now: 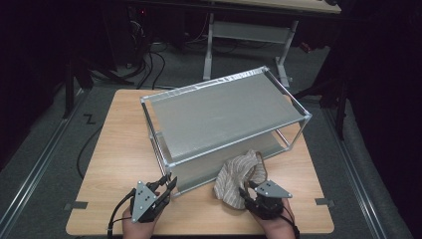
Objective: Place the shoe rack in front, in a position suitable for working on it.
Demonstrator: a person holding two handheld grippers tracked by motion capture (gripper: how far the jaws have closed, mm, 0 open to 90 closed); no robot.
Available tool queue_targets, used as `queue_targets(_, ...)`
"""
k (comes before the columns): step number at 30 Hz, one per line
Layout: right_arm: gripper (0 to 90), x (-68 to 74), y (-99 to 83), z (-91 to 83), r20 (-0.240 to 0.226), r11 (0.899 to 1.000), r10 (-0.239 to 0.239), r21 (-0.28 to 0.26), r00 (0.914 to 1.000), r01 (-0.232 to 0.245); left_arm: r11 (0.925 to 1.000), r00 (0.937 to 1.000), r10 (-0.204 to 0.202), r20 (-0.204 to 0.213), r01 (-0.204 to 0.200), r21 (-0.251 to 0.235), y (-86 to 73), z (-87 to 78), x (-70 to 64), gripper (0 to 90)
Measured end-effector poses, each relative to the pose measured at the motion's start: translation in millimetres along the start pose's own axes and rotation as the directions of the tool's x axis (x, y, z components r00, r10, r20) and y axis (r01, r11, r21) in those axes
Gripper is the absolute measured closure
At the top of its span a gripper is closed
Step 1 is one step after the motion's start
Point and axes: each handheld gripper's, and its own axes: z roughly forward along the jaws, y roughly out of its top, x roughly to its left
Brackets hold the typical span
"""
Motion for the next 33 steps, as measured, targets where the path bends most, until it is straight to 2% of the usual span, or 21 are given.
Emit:
queue_targets(4,45.8,-8.5,21.1,-4.5,0.052,0.998,-0.024,-0.055,0.9983,0.027,1.0,1.0,0.0,0.0,0.0,0.001,0.1,0.0,0.1,72.7)
queue_targets(5,41.4,-10.1,28.3,-3.3,0.06,0.997,-0.024,-0.077,0.9979,0.029,1.0,1.0,-0.002,0.0,0.002,0.001,0.1,-0.1,0.1,72.8)
queue_targets(8,26.8,-15.5,43.5,9.0,0.07,0.996,-0.013,-0.088,0.9975,0.02,1.0,1.0,-0.008,0.001,0.008,0.0,0.0,-0.2,0.0,72.7)
queue_targets(10,18.5,-19.6,50.2,20.0,0.073,0.997,-0.015,-0.078,0.9972,0.021,1.0,1.0,-0.008,0.003,0.008,0.0,0.0,-0.2,0.2,72.7)
queue_targets(13,13.8,-27.8,56.4,45.1,0.061,1.0,-0.016,-0.01,0.998,0.017,1.0,1.0,-0.008,0.004,0.008,0.001,0.0,-0.4,0.5,72.7)
queue_targets(14,13.6,-28.7,55.8,48.4,0.06,1.0,-0.022,0.006,0.9979,0.022,1.0,1.0,-0.008,0.004,0.008,0.001,0.0,-0.4,0.5,72.8)
queue_targets(17,12.9,-33.3,42.6,64.0,0.026,0.994,-0.024,0.104,0.9994,0.021,0.9999,0.9999,-0.011,0.005,0.011,0.002,-0.2,-0.3,0.5,72.8)
queue_targets(21,12.4,-30.0,14.5,61.1,0.01,0.986,-0.002,0.166,1.0,0.001,1.0,1.0,-0.006,0.005,0.006,0.003,-0.4,-0.3,0.5,72.9)
queue_targets(23,12.4,-25.4,-0.5,57.4,0.008,0.984,0.008,0.18,0.9999,-0.01,1.0,1.0,-0.006,0.004,0.006,0.004,-0.2,-0.3,0.3,72.8)
queue_targets(25,11.8,-25.0,-4.9,54.0,-0.019,0.981,0.044,0.189,0.9988,-0.04,1.0,1.0,-0.006,0.003,0.006,0.006,0.1,-0.3,0.2,72.7)
queue_targets(27,11.8,-22.7,-9.2,52.7,-0.047,0.981,0.054,0.191,0.9975,-0.044,1.0,1.0,-0.006,0.003,0.006,0.006,0.1,-0.6,-0.2,72.8)
queue_targets(29,12.9,-22.2,-10.5,52.4,-0.051,0.981,0.059,0.187,0.9969,-0.048,1.0,1.0,-0.007,0.004,0.007,0.007,0.0,-0.7,-0.2,72.7)
queue_targets(33,22.6,-20.2,-8.0,52.4,-0.076,0.982,0.048,0.188,0.9959,-0.033,1.0,1.0,-0.006,0.006,0.006,0.007,-0.3,-0.5,-0.4,72.6)
